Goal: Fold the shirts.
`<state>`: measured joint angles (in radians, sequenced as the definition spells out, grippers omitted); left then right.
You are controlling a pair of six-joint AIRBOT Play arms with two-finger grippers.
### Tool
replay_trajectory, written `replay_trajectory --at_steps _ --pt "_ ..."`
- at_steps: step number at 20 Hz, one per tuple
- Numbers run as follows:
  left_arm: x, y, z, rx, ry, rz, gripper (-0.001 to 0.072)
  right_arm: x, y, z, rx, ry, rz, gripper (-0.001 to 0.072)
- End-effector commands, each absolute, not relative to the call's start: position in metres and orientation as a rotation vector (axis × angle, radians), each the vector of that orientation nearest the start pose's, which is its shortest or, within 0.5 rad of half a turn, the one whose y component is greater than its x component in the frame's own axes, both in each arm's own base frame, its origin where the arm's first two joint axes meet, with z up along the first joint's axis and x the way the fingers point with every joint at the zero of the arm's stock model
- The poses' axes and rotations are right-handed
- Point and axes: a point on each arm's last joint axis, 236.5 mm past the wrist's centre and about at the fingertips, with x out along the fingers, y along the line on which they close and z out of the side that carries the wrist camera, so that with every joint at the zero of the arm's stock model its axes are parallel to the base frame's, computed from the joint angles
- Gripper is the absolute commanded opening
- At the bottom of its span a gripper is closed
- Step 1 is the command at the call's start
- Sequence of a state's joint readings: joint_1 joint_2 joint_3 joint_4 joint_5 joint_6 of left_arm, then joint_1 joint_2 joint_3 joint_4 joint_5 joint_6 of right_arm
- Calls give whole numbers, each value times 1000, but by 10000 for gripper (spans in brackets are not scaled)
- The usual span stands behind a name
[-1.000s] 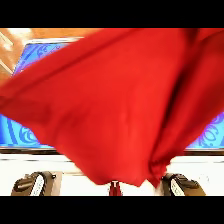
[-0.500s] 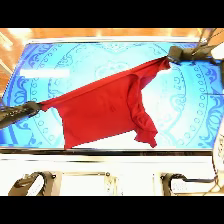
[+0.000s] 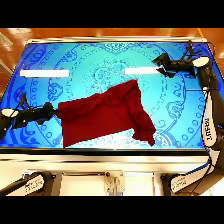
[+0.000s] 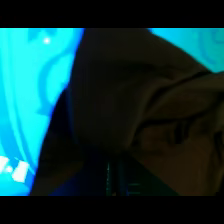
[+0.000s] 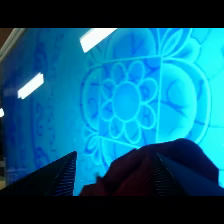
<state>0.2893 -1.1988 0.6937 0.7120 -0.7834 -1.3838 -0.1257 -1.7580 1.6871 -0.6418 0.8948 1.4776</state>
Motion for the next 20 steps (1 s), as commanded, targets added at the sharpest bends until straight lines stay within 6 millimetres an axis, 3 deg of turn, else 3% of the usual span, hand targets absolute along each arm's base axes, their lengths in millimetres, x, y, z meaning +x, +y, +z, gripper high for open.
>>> replay_trajectory --at_steps 1,4,5,6,8,11,13,15,16,20 --pt "365 -13 -17 -945 1082 -130 100 571 54 131 827 762 384 594" --pt "335 20 15 -996 1122 -222 100 518 -9 142 680 858 310 594" --pt "321 28 19 -1018 1137 -249 348 494 -30 136 626 928 270 594" --pt "308 34 20 -1056 1160 -247 700 472 -48 129 580 1001 227 594" --pt "288 47 11 -1070 1200 -211 720 431 -76 113 509 1148 147 594" --pt "267 51 -9 -1056 1279 -167 719 388 -93 93 444 1333 86 594" --pt "245 45 -30 -1036 1373 -141 719 380 -99 84 423 1374 57 594" --pt "229 27 -51 -1070 1428 -139 708 379 -97 73 443 1384 58 594" --pt "223 16 -64 -1075 1443 -145 640 379 -95 67 457 1387 59 594" --pt "200 -20 -110 -1068 1522 -106 636 379 -95 43 487 1400 39 594"
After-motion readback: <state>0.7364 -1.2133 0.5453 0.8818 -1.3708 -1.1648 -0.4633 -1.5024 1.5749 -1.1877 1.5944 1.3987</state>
